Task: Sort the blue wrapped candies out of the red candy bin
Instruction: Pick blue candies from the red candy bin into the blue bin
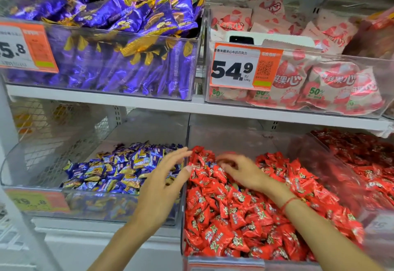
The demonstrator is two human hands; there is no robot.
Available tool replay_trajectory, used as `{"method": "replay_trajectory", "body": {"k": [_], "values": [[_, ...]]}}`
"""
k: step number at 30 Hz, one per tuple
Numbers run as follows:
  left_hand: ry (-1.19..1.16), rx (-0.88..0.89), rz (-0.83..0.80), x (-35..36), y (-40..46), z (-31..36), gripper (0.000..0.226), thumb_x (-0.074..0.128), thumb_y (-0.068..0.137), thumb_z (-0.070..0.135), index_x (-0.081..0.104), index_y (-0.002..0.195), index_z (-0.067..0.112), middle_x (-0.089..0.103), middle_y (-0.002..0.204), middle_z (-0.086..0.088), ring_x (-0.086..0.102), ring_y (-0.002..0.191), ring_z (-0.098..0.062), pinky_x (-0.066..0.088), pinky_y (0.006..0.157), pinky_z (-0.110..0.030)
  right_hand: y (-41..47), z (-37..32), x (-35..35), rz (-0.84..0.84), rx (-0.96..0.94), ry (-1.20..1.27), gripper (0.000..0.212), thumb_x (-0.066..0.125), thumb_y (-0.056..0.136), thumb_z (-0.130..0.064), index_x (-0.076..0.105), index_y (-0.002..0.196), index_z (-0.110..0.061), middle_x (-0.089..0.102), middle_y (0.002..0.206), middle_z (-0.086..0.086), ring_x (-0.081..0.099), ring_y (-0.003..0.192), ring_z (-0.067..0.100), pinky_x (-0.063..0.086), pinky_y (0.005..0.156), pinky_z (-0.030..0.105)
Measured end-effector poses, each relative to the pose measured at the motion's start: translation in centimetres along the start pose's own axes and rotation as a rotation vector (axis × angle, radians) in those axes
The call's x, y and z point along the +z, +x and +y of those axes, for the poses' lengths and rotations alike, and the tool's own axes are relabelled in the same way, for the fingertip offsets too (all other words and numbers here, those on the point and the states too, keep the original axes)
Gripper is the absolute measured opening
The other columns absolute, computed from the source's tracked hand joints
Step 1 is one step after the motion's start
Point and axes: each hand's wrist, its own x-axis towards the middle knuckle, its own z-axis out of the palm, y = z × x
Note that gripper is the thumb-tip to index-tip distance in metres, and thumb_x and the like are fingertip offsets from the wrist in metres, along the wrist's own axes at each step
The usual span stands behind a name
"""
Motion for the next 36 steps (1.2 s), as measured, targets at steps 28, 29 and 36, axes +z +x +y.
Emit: {"method": "replay_trajectory", "body": {"k": [28, 29, 36], "values": [[-0.040, -0.085, -0.029, -0.2, 0.9, 0.6, 0.022, 0.061, 0.084, 0.048, 0.062, 0.105, 0.051, 0.059, 0.115, 0.024, 0.057, 0.098, 0.012, 0.038, 0.089, -0.020, 2.8, -2.2, 0.3, 0.173, -0.145, -0.066, 0.029, 0.068, 0.084, -0.034, 0.068, 0.113, -0.025, 0.070, 0.109, -0.004, 0.063, 0.103, 0.018, 0.047, 0.082, 0.028], [-0.048, -0.088, -0.036, -0.3, 0.9, 0.7, 0.019, 0.061, 0.088, 0.043, 0.061, 0.106, 0.050, 0.059, 0.116, 0.023, 0.057, 0.098, 0.012, 0.038, 0.089, -0.020, 2.8, -2.4, 1.0, 0.097, -0.167, -0.124, 0.029, 0.067, 0.085, -0.032, 0.068, 0.114, -0.026, 0.069, 0.114, -0.003, 0.062, 0.107, 0.020, 0.048, 0.087, 0.031], [-0.073, -0.089, -0.011, -0.3, 0.7, 0.0, 0.025, 0.045, 0.097, 0.041, 0.062, 0.114, 0.047, 0.060, 0.119, 0.025, 0.052, 0.110, 0.012, 0.037, 0.091, -0.014, 3.2, -1.7, 2.0, -0.077, -0.078, -0.312, 0.033, 0.066, 0.088, -0.037, 0.066, 0.120, -0.029, 0.067, 0.116, -0.005, 0.061, 0.107, 0.018, 0.044, 0.084, 0.025]]}}
